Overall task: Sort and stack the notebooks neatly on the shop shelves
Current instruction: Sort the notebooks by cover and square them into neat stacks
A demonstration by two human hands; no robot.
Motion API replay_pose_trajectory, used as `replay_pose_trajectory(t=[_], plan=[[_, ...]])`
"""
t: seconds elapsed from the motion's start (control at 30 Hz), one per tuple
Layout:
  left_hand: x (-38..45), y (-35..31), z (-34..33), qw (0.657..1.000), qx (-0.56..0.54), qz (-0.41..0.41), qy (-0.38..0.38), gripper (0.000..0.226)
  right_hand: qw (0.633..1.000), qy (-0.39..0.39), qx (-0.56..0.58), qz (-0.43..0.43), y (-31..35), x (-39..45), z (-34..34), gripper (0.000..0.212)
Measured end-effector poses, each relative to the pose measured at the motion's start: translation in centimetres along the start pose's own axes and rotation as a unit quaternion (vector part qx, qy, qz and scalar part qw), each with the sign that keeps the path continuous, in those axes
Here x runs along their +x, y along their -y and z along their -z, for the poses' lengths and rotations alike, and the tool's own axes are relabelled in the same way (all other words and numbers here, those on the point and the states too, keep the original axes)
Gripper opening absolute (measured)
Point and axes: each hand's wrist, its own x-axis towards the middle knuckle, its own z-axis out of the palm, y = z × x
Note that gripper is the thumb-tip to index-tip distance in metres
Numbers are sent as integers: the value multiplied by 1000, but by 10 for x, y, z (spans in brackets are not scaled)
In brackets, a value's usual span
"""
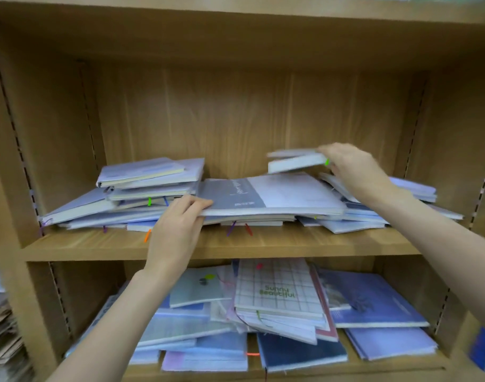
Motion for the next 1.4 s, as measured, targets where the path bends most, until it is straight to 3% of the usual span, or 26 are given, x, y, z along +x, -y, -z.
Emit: replay_pose_trajectory(t=[0.1,0.17,0.27,0.33,0.4,0.5,0.6,0.67,0.7,0.77,0.8,0.83,0.87,0.97,1.07,1.13,1.2,1.27,1.33,1.4], plan=[[-5,1,9,1000,1,-6,21,28,975,204,-79,-36,1,0,-13,44],[-5,-4,14,999,1,-16,28,32,966,247,-62,-51,6,-7,-8,44],[-5,-19,19,998,15,-56,15,30,973,212,6,-87,14,-15,5,41],[-9,-28,23,996,25,-89,-3,30,967,168,137,-133,20,-17,12,40],[-12,-39,25,994,14,-105,-9,33,936,180,256,-160,24,-19,16,45],[-14,-54,27,992,-3,-126,2,32,894,227,318,-221,20,-30,29,55],[-10,-67,30,992,-8,-122,9,28,859,106,366,-342,15,-62,50,60],[-9,-79,30,995,-15,-100,0,28,785,61,420,-451,23,-94,58,68],[-8,-86,28,995,-26,-96,-6,27,713,74,495,-490,34,-108,61,71],[-8,-103,24,993,-38,-111,0,26,548,119,675,-480,63,-119,64,59],[-8,-110,23,991,-39,-124,9,26,492,126,737,-446,76,-116,65,48],[-9,-115,22,990,-43,-131,20,27,472,118,767,-417,86,-107,66,41],[-8,-117,22,990,-53,-125,29,29,482,93,772,-404,93,-94,66,38],[-6,-108,29,994,-75,-66,55,36,563,22,709,-423,100,-54,74,27],[-4,-96,31,991,-90,-2,98,39,662,3,634,-400,95,-34,87,11],[-5,-91,32,978,-146,52,137,38,705,-3,588,-396,86,-36,87,10],[-10,-89,34,955,-225,108,160,36,731,-17,542,-415,73,-47,83,5],[-12,-92,34,931,-282,144,179,38,734,-46,519,-436,59,-58,83,20],[-8,-102,29,913,-316,179,188,35,734,-65,512,-442,47,-64,95,23],[-1,-116,25,863,-392,251,198,30,757,-69,492,-424,37,-63,112,17]])
